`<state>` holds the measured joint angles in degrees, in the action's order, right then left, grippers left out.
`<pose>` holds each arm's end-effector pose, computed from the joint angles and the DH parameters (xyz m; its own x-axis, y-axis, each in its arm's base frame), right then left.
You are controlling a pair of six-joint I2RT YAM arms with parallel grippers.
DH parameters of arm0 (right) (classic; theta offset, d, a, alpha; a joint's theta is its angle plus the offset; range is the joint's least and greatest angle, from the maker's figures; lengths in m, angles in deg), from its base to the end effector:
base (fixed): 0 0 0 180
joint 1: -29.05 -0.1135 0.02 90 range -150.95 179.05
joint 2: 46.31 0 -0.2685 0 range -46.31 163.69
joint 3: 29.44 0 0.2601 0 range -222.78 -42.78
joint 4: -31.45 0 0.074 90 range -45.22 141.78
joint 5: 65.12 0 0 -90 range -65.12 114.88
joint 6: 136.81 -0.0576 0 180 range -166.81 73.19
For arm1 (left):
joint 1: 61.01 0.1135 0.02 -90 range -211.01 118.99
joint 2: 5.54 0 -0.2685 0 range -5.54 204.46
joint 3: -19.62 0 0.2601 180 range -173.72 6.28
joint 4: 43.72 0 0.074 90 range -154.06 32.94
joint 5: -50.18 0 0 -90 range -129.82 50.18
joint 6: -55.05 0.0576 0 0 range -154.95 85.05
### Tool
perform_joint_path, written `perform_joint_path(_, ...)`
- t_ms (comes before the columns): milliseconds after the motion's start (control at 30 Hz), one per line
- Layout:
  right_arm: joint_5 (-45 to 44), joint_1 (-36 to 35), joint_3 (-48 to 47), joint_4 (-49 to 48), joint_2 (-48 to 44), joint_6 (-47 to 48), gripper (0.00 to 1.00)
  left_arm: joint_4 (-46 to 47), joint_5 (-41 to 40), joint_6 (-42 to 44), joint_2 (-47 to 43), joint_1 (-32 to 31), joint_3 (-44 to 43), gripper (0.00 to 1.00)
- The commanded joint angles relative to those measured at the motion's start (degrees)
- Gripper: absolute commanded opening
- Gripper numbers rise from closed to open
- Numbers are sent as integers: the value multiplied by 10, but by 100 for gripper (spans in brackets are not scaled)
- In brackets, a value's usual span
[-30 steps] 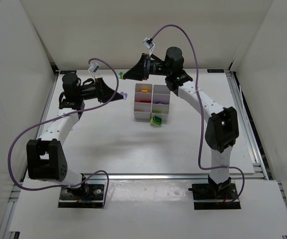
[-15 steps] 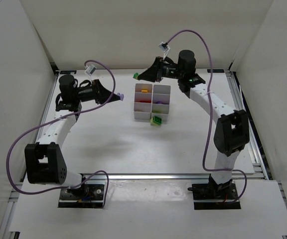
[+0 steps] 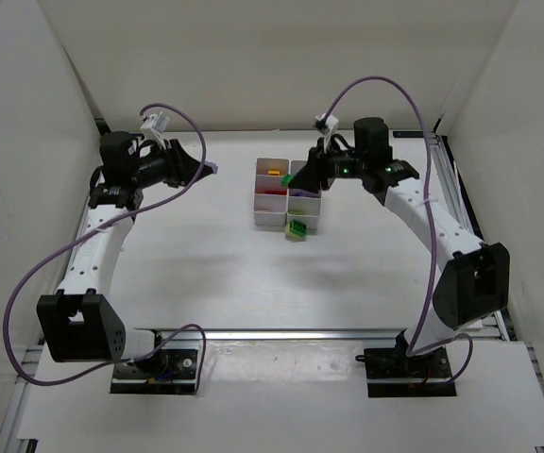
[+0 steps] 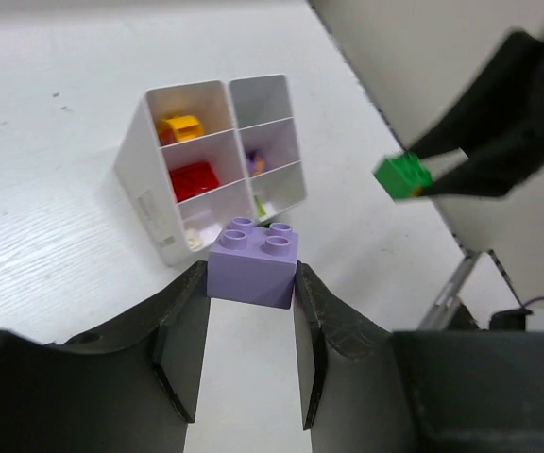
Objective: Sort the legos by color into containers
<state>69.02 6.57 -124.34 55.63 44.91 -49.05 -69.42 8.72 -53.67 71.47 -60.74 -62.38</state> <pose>0.3481 0.1875 0.3582 -0.3576 -0.1176 -0.9264 -0.8638 0.4186 0.2803 0.3239 -0.0416 0.3581 -0.5589 -0.2151 -0.8008 0.5474 0.6297 -0.5512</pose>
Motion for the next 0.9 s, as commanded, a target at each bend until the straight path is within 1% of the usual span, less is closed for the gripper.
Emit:
perform_joint_path(0,-23,-17,43,80,-31,135,0,-67,-61,39,-13,-2,-17,10)
perform_joint_path(33,-29,-19,48,83,-38,154,0,-67,-65,39,-13,-2,-16,10)
perform_joint_path(133,-48,-19,65,97,-41,172,0,-69,-67,40,-14,-2,-16,10)
perform_joint_path(167,-54,-17,69,96,-45,174,0,-71,-68,41,-14,-20,-16,10)
perform_joint_path(333,-69,4,74,70,-45,147,0,-67,-73,48,-16,-23,-13,10)
perform_joint_path(667,-56,27,56,55,-40,132,0,-83,-91,73,-10,-28,-26,10)
perform_joint_path(800,-44,46,19,48,3,105,0,-99,-98,94,-3,-31,-34,10)
perform_joint_path(867,-37,53,-23,61,22,105,0,-106,-99,105,1,-31,-42,10)
